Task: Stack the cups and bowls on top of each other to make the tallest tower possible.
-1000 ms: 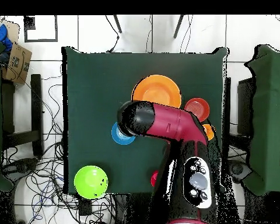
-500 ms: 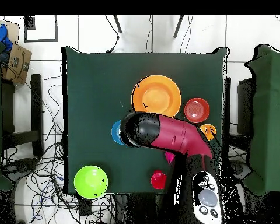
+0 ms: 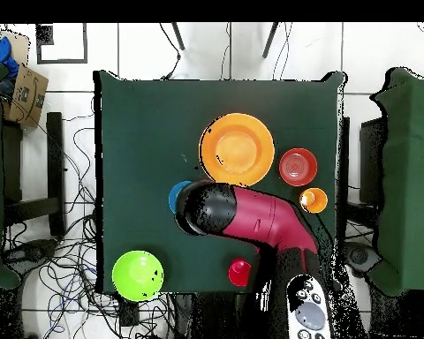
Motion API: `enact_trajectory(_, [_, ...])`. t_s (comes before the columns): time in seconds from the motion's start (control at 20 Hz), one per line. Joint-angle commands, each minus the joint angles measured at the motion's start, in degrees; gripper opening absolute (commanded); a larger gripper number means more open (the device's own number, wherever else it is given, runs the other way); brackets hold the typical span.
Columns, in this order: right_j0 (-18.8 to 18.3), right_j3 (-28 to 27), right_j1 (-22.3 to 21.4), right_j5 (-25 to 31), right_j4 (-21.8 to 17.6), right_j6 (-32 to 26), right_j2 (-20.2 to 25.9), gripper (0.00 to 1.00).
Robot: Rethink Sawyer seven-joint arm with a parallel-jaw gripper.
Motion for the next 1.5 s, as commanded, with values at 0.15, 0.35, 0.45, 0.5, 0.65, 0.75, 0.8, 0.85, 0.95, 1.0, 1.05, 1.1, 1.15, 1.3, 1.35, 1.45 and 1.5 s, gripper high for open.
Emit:
enact_trajectory(0.15, [-1.42, 7.08, 0.36, -6.41, -3.64, -5.75, 6.55, 1.0])
enact_trajectory(0.35, [-2.49, 9.18, -0.14, -8.26, -4.58, -6.95, 6.91, 1.0])
enact_trajectory(0.45, [-3.5, 10.16, -0.29, -9.22, -5.26, -7.83, 7.05, 1.0])
enact_trajectory(0.5, [-3.99, 10.62, -0.27, -9.74, -5.66, -8.18, 7.14, 1.0])
enact_trajectory(0.65, [-5.47, 11.84, -0.52, -10.96, -7.11, -8.81, 7.69, 1.0])
enact_trajectory(0.75, [-6.8, 12.67, -0.43, -12.17, -8.23, -9.19, 8.33, 1.0])
enact_trajectory(0.8, [-7.49, 12.98, -0.27, -12.7, -8.82, -9.41, 8.65, 1.0])
enact_trajectory(0.85, [-8.17, 13.28, -0.11, -13.23, -9.41, -9.63, 8.97, 1.0])
enact_trajectory(0.95, [-9.39, 14.3, 0.26, -14.61, -10.66, -9.47, 9.63, 1.0])
enact_trajectory(1.0, [-9.99, 14.71, 0.42, -15.2, -11.26, -9.3, 9.94, 1.0])
enact_trajectory(1.05, [-10.6, 15.12, 0.58, -15.78, -11.86, -9.13, 10.26, 1.0])
enact_trajectory(1.1, [-11.1, 15.24, 0.78, -16.11, -12.46, -8.97, 10.47, 1.0])
enact_trajectory(1.15, [-11.5, 15.64, 0.99, -16.78, -13.2, -8.51, 10.64, 1.0])
enact_trajectory(1.3, [-12.27, 16.68, 2.09, -19.24, -15.15, -7.08, 10.78, 1.0])
enact_trajectory(1.35, [-12.52, 17.07, 2.27, -19.93, -15.77, -6.65, 10.81, 1.0])
enact_trajectory(1.45, [-12.93, 17.36, 2.63, -20.7, -16.97, -6.11, 10.88, 1.0])
enact_trajectory(1.5, [-13.04, 17.15, 2.99, -20.88, -17.47, -5.9, 10.94, 1.0])
